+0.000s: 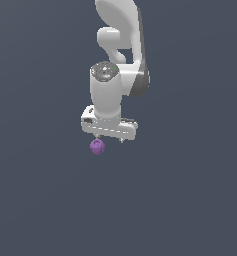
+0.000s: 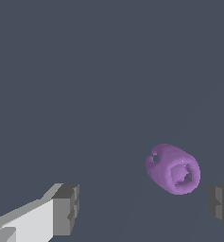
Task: Pick up the object and move it to a goal position.
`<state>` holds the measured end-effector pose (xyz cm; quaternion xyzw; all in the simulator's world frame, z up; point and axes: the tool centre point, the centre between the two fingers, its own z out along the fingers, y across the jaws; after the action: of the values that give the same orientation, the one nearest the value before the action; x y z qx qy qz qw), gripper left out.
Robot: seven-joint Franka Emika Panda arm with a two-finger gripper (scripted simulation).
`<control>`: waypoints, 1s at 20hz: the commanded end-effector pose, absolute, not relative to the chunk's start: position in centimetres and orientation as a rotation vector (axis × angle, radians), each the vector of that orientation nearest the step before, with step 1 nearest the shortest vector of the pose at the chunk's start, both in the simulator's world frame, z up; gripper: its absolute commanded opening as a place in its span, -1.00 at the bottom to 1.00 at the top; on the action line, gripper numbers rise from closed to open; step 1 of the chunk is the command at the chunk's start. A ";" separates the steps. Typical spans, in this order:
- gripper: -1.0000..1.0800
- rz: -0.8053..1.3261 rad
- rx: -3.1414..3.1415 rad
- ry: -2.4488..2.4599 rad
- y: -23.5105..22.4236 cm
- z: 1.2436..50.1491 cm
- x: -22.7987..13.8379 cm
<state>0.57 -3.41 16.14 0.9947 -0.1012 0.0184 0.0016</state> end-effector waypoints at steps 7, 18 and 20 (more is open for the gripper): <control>0.92 0.022 3.045 -0.789 -7.4 11.9 -1.4; 0.92 0.001 2.939 -1.111 -10.2 9.2 -3.2; 0.92 0.000 2.932 -1.129 -10.4 9.0 -3.3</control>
<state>-3.23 -10.26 9.13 0.9354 -0.3536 0.0001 -0.0002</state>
